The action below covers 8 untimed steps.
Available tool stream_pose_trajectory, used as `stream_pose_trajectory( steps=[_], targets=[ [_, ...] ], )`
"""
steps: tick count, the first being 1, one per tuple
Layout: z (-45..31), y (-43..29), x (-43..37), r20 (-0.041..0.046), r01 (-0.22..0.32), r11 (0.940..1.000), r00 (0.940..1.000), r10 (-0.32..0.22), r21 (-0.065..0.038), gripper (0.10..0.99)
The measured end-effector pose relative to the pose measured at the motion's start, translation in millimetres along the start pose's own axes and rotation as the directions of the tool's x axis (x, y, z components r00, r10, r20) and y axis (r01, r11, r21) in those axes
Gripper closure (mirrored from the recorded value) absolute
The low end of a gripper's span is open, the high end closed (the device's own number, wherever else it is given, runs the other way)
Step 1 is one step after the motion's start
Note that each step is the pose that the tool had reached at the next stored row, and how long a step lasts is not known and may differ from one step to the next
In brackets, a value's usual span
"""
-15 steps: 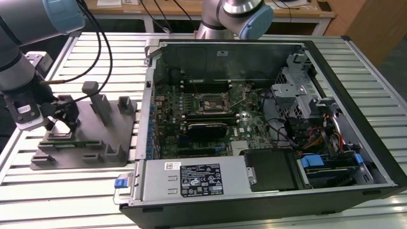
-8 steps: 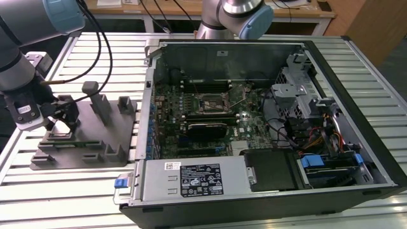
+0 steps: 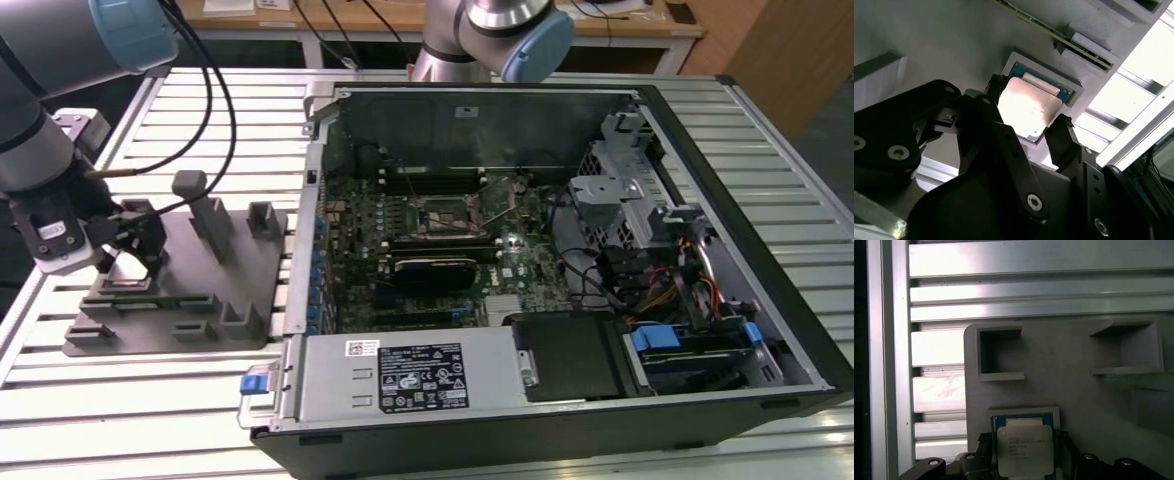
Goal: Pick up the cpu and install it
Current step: 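Pick up the cpu and move it towards the insertion slot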
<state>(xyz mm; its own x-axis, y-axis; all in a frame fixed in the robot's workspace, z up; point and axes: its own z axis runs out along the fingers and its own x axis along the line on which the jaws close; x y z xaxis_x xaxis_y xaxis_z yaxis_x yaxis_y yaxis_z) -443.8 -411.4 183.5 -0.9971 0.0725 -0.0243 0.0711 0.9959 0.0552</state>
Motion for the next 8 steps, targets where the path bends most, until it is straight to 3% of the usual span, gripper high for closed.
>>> stream_pose_trajectory(
  steps=[8],
  targets=[
    [1.1,-0.9,0.4,-0.0008,0.011,0.9999,0.9999,-0.011,0.000,0.451]
  ],
)
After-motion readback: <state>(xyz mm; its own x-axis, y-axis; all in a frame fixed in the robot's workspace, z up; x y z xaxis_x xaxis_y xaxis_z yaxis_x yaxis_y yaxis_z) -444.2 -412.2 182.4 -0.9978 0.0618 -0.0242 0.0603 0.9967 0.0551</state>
